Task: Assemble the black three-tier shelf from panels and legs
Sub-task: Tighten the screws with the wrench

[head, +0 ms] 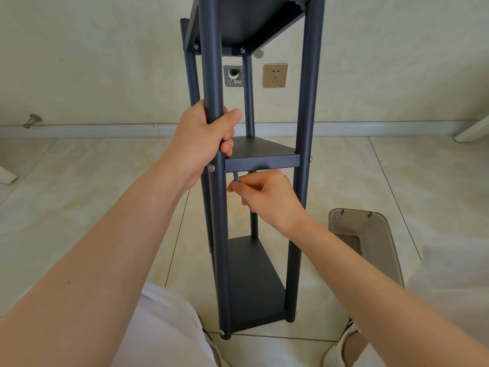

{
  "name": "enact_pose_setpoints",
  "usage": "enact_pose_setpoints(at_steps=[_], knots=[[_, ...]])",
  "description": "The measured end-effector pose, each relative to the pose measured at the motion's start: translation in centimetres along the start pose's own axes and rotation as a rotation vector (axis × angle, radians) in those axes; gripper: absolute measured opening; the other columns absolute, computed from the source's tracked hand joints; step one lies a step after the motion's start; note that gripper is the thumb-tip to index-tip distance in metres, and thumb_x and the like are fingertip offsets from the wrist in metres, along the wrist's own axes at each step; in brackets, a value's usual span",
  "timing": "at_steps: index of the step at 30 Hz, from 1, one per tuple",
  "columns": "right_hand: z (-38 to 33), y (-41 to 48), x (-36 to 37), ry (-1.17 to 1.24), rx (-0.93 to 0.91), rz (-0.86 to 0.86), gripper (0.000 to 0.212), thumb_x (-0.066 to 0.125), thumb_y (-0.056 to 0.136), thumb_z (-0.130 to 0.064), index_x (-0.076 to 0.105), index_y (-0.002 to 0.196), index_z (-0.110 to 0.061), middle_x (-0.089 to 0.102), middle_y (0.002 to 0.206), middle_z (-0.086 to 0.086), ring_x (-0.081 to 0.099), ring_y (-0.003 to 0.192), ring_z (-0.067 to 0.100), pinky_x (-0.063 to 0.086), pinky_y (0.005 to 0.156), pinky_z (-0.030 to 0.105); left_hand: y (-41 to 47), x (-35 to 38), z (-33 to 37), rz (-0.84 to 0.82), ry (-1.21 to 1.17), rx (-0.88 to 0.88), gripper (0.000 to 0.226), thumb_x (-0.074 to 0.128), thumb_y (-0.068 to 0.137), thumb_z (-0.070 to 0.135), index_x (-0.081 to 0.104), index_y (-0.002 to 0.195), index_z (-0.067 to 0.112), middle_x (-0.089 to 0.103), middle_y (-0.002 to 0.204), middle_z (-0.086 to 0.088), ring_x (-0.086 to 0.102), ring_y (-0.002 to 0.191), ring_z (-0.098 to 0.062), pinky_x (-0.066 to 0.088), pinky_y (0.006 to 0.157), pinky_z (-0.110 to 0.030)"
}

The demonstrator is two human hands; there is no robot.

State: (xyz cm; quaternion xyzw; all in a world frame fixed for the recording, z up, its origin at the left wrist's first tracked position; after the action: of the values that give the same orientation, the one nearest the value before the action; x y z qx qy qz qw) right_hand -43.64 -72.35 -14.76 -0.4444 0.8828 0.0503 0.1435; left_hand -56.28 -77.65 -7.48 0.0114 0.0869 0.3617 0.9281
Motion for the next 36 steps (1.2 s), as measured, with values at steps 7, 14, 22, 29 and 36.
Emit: enact_pose_setpoints(at_steps=[7, 14, 22, 29, 36], knots=[[-0.3, 0.5, 0.6, -0.099, -0.160, 0.106, 0.026, 0.065, 0.094, -0.016, 0.075, 0.076, 0.000, 0.068, 0.065, 0.011, 0.062, 0.063, 0.022, 0.054, 0.070, 0.031, 0.0, 0.1, 0.0, 0.004, -0.011, -0.005, 0.020, 0.064, 0.098, 0.021, 0.048, 0.086, 0.017, 0.047, 0.057, 0.009, 0.045, 0.050, -0.009, 0.048, 0.057, -0.027], [0.3, 0.5, 1.6, -0.112, -0.333, 0.259, 0.023, 0.065, 0.094, -0.011, 0.073, 0.076, 0.001, 0.068, 0.065, 0.008, 0.063, 0.055, 0.013, 0.054, 0.067, 0.028, 0.2, 0.0, -0.2, 0.015, -0.017, -0.008, 0.020, 0.064, 0.098, 0.021, 0.049, 0.086, 0.018, 0.047, 0.058, 0.009, 0.045, 0.050, -0.010, 0.048, 0.058, -0.028], [0.8, 0.8, 2.7, -0.121, -0.445, 0.409, 0.012, 0.066, 0.091, -0.003, 0.074, 0.085, 0.003, 0.069, 0.071, 0.012, 0.066, 0.064, 0.024, 0.059, 0.067, 0.039, 0.1, 0.2, -0.2, 0.022, -0.005, 0.005, 0.019, 0.065, 0.097, 0.025, 0.049, 0.089, 0.017, 0.047, 0.057, 0.011, 0.045, 0.050, -0.010, 0.048, 0.057, -0.026], [1.1, 0.5, 2.6, -0.071, -0.437, 0.403, 0.011, 0.063, 0.092, -0.002, 0.074, 0.092, 0.002, 0.068, 0.078, 0.012, 0.061, 0.070, 0.015, 0.055, 0.072, 0.025, 0.1, 0.2, -0.2, -0.010, 0.007, 0.016, 0.019, 0.065, 0.095, 0.027, 0.050, 0.086, 0.020, 0.047, 0.058, 0.011, 0.046, 0.051, -0.010, 0.049, 0.057, -0.027], [2.8, -0.5, 2.0, -0.067, -0.257, 0.259, 0.017, 0.058, 0.097, -0.008, 0.074, 0.102, -0.004, 0.065, 0.085, -0.008, 0.060, 0.075, -0.003, 0.046, 0.075, 0.006, 0.3, 0.1, -0.1, -0.006, 0.000, 0.001, 0.019, 0.064, 0.098, 0.024, 0.049, 0.087, 0.019, 0.047, 0.058, 0.011, 0.046, 0.051, -0.009, 0.048, 0.057, -0.026]])
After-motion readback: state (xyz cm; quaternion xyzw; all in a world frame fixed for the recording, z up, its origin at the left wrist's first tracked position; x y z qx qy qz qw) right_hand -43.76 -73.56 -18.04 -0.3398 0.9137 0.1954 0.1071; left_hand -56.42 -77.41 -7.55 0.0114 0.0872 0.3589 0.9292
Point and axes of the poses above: each hand's wrist, its own y-axis towards the middle knuckle, its own x-axis out of the palm, z = x × y, the point moved 5 cm from there along y, towards the middle knuckle
